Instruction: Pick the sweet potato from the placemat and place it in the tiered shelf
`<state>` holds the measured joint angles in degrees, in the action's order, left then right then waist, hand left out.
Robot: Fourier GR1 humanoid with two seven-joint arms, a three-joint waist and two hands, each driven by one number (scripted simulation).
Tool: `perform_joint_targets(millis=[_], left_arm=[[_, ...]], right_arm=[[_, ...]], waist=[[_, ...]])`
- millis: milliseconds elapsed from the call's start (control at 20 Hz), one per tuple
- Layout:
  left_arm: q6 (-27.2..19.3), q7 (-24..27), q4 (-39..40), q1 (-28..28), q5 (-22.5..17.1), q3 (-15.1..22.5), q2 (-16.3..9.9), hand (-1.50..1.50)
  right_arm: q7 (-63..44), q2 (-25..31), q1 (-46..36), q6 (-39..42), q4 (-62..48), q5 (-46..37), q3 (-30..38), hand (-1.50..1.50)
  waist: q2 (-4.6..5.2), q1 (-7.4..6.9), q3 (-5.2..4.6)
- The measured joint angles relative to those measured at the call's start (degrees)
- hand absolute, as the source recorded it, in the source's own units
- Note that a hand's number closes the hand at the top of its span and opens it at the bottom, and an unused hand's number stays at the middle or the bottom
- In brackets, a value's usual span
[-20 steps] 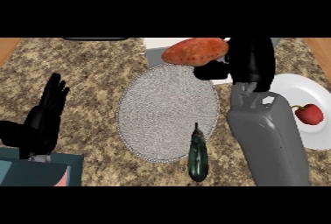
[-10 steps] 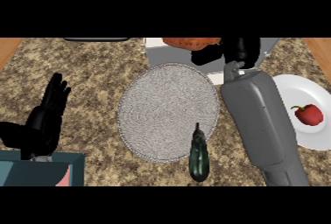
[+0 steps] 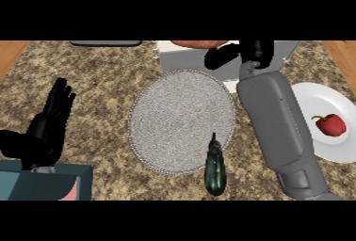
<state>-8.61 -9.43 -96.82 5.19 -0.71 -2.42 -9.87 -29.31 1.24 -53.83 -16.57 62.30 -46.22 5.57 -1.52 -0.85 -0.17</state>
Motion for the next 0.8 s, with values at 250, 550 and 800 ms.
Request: perform_joint_targets(millis=[250, 550, 800], left_arm=[[0.1, 0.2, 1.2, 0.5, 0.3, -0.3, 0.2, 0.00], [0.2, 0.3, 1.3, 0.5, 0.7, -0.4, 0.4, 0.00], [-0.2, 0.1, -0.3, -1.4, 1.3, 0.0, 1.1, 0.00]], right_arm=[[2.6, 0.4, -1.7, 1.8, -2.3, 3.6, 1.6, -1.50], [8.7, 1.1, -3.0, 0.7, -4.0, 8.8, 4.9, -1.50], [7.1, 2.4, -4.1, -2.3, -1.3, 10.7, 7.5, -1.50]], waist=[[-0.02, 0.27, 0.04], [0.27, 0.32, 0.17], [1.07, 0.50, 0.17]])
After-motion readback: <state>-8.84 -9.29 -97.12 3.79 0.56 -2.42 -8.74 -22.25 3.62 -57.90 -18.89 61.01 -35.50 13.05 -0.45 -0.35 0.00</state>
